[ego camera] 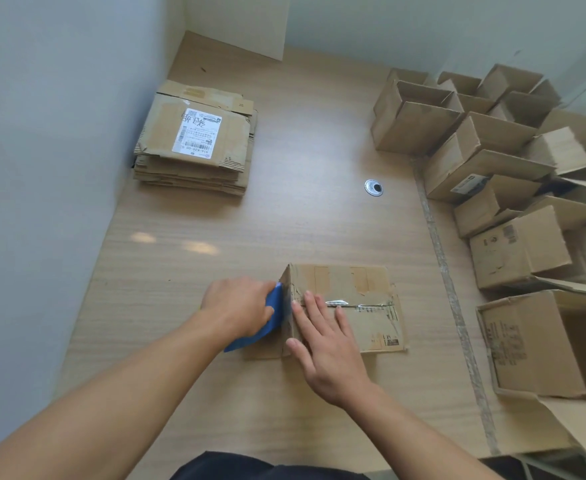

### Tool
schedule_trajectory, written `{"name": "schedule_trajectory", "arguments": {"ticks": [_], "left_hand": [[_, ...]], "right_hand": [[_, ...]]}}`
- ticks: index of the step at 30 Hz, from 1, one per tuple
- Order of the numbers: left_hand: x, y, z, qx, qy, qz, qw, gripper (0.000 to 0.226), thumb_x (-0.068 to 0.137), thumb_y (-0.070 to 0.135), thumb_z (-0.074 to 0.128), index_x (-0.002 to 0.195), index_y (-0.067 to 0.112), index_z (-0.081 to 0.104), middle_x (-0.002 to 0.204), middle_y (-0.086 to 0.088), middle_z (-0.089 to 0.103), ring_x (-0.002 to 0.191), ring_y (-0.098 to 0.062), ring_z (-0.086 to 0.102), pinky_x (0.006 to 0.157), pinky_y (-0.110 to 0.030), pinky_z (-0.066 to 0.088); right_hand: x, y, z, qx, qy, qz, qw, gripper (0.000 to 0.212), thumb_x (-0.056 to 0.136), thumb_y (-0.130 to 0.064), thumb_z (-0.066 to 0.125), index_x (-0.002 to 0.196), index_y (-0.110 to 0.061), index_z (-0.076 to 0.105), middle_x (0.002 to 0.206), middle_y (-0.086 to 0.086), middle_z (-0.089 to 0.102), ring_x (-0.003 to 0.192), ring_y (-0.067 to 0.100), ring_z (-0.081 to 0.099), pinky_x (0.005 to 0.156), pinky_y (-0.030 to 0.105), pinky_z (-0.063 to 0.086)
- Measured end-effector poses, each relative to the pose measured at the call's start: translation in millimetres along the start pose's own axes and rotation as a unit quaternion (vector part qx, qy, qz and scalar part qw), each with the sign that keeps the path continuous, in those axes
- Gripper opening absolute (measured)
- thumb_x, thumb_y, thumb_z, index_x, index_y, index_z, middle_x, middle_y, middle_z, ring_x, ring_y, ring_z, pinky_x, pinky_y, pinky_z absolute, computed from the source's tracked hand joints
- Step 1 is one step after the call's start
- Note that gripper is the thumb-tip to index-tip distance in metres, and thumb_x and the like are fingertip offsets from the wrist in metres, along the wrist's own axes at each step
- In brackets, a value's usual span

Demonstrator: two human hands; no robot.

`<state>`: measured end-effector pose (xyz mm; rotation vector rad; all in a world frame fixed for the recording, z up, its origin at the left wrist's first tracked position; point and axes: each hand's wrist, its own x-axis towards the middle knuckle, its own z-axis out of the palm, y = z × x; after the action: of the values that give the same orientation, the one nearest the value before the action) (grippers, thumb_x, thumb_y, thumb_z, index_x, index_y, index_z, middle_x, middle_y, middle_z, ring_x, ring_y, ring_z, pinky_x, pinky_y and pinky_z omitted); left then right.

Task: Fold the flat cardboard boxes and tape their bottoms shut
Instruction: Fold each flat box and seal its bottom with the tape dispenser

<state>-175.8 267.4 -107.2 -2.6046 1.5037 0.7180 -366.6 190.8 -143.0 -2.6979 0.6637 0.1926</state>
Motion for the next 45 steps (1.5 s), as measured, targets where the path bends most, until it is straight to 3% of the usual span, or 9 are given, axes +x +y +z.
{"name": "schedule_trajectory", "arguments": {"ticks": [5, 7, 12, 18, 21, 25, 33, 40, 45], "left_hand": [[-19, -38, 11, -0.044, 0.067, -0.097, 0.992, 0.057, 0.100, 0.052, 0.038, 0.152, 0.049, 0.013, 0.112, -0.003, 0.065, 0.100, -0.030, 0.063, 0.074, -0.035, 0.047], [-28, -59, 23, -0.056, 0.115, -0.130, 0.983, 0.061, 0.101, 0.049, 0.039, 0.153, 0.048, 0.008, 0.098, -0.003, 0.057, 0.084, -0.028, 0.058, 0.065, -0.035, 0.044], [-31, -87, 50, -0.052, 0.075, -0.159, 0.983, 0.068, 0.103, 0.039, 0.035, 0.155, 0.041, -0.009, 0.095, -0.004, 0.041, 0.083, -0.024, 0.042, 0.067, -0.035, 0.036], [-28, -52, 46, -0.080, 0.201, -0.156, 0.964, 0.069, 0.093, 0.041, 0.059, 0.153, 0.016, 0.032, 0.145, -0.028, 0.036, 0.132, -0.044, 0.034, 0.106, -0.054, 0.036], [-25, 0, 37, -0.273, 0.142, -0.069, 0.949, 0.074, 0.096, 0.045, 0.055, 0.156, 0.016, 0.022, 0.160, -0.013, 0.022, 0.150, -0.027, 0.014, 0.118, -0.035, 0.017], [-12, 54, 49, -0.457, 0.055, -0.073, 0.885, 0.092, 0.091, 0.048, 0.062, 0.159, 0.017, 0.007, 0.156, 0.001, 0.036, 0.142, -0.018, 0.036, 0.109, -0.026, 0.032], [0, 86, 56, -0.461, 0.088, -0.186, 0.863, 0.105, 0.079, 0.058, 0.071, 0.155, 0.013, 0.013, 0.148, -0.011, 0.046, 0.132, -0.029, 0.046, 0.101, -0.034, 0.039], [6, 74, 56, -0.398, 0.091, -0.205, 0.889, 0.045, 0.088, 0.056, 0.058, 0.108, 0.021, 0.036, 0.109, -0.011, 0.064, 0.100, -0.037, 0.059, 0.081, -0.041, 0.049], [19, 68, 46, -0.433, 0.082, -0.233, 0.867, 0.026, 0.092, 0.039, 0.049, 0.106, 0.019, 0.042, 0.108, -0.012, 0.063, 0.101, -0.036, 0.056, 0.090, -0.044, 0.048]], "right_hand": [[0, 15, -27, 0.144, 0.179, 0.051, 0.972, 0.061, 0.098, -0.062, 0.034, 0.152, -0.033, 0.031, 0.164, -0.005, 0.012, 0.152, 0.011, 0.003, 0.119, 0.019, 0.001], [4, 35, -38, 0.103, 0.269, 0.145, 0.946, 0.063, 0.095, -0.053, 0.049, 0.151, -0.026, 0.038, 0.162, 0.004, 0.023, 0.150, 0.025, 0.018, 0.120, 0.030, 0.011], [16, 69, -62, 0.214, 0.110, 0.389, 0.889, 0.109, 0.078, -0.071, 0.063, 0.159, -0.029, 0.003, 0.162, 0.011, 0.023, 0.147, 0.032, 0.023, 0.116, 0.048, 0.025], [22, 48, -43, 0.188, 0.019, 0.409, 0.893, 0.129, 0.066, -0.085, 0.060, 0.155, -0.033, -0.017, 0.162, 0.013, 0.014, 0.149, 0.031, 0.019, 0.116, 0.052, 0.027], [23, 42, -45, 0.178, 0.040, 0.413, 0.892, 0.126, 0.066, -0.084, 0.060, 0.156, -0.034, -0.013, 0.159, 0.011, 0.021, 0.146, 0.029, 0.025, 0.111, 0.052, 0.032], [22, 42, -45, 0.190, 0.060, 0.408, 0.891, 0.119, 0.071, -0.078, 0.064, 0.158, -0.033, -0.006, 0.155, 0.008, 0.028, 0.143, 0.028, 0.031, 0.108, 0.048, 0.034], [20, 64, -46, 0.224, 0.100, 0.363, 0.899, 0.093, 0.085, -0.052, 0.069, 0.158, -0.031, 0.015, 0.149, 0.001, 0.043, 0.137, 0.023, 0.041, 0.101, 0.033, 0.037], [8, 76, -46, 0.235, 0.107, 0.354, 0.899, 0.065, 0.096, -0.041, 0.059, 0.152, -0.045, 0.027, 0.139, 0.002, 0.058, 0.122, 0.028, 0.054, 0.098, 0.033, 0.042], [9, 73, -52, 0.289, 0.092, 0.361, 0.882, 0.071, 0.095, -0.043, 0.059, 0.155, -0.040, 0.021, 0.152, 0.000, 0.044, 0.137, 0.023, 0.042, 0.108, 0.033, 0.035]]}}
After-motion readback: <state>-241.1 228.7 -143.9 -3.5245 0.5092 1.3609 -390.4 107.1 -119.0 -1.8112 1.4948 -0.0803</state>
